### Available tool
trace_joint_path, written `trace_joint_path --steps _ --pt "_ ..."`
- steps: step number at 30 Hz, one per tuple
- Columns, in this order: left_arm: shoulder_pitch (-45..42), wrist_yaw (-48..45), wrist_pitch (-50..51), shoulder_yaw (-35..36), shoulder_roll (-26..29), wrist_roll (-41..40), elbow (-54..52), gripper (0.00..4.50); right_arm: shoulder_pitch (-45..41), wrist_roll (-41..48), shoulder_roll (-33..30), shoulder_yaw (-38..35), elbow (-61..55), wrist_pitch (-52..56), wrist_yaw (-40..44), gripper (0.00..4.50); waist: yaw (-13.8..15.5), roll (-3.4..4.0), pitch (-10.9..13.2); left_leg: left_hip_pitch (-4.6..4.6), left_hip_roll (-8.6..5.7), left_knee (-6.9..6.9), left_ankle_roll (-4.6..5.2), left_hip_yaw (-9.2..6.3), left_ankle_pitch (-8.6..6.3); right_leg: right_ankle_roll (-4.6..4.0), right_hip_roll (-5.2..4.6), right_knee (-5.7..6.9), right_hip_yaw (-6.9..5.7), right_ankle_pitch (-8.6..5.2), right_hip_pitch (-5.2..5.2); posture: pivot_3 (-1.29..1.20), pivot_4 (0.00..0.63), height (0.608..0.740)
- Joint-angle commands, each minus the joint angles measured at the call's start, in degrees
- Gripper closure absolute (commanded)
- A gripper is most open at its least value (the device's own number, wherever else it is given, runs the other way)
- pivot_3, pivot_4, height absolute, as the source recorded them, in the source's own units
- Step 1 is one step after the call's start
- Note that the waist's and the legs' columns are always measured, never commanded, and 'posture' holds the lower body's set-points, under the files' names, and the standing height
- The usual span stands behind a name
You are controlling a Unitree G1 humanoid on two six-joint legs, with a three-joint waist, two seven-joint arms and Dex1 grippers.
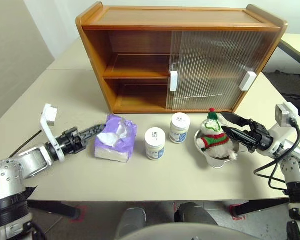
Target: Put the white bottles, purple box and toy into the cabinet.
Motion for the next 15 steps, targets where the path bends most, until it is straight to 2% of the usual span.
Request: trace_joint_path --steps 1,7,12,15 --pt "-3.3 5.5 0.8 3.6 -2.5 -7.4 -1.4 4.43 -0.3 -0.4 -0.1 0.5 -0.3 0.2 0.2 0.00 0.1 -0.06 0.0 0.00 0.00 0.00 -0.10 0.01 0.06 0.03 0.01 0.00 0.00 -0.02 0.01 -0.08 0.034 0.740" --pt "-2.4 9.1 1.7 1.4 -1.2 -9.7 -2.9 4.43 -0.8 -0.7 -0.2 0.7 0.3 0.0 0.5 0.00 0.1 -0.20 0.1 0.14 -0.01 0.02 -0.27 0.14 0.18 0.27 0.01 -0.01 0.11 -0.09 0.20 -0.08 0.033 0.740" --pt "1.3 8.8 0.0 -1.1 3.1 -5.1 -3.2 4.43 -0.9 -0.8 -0.3 0.8 0.5 -0.1 0.7 0.00 0.1 -0.49 0.3 0.28 -0.01 -0.04 0.01 0.15 0.01 0.28 0.03 -0.01 0.12 -0.12 0.27 -0.08 0.032 0.740" --pt "2.4 7.8 -1.6 -0.5 6.1 -2.3 -1.0 3.86 -0.8 -0.9 -0.5 0.8 0.5 -0.1 0.8 0.00 0.1 -0.61 0.4 0.30 -0.01 -0.04 0.11 0.15 -0.05 0.24 0.03 0.00 0.12 -0.13 0.27 -0.08 0.034 0.740"
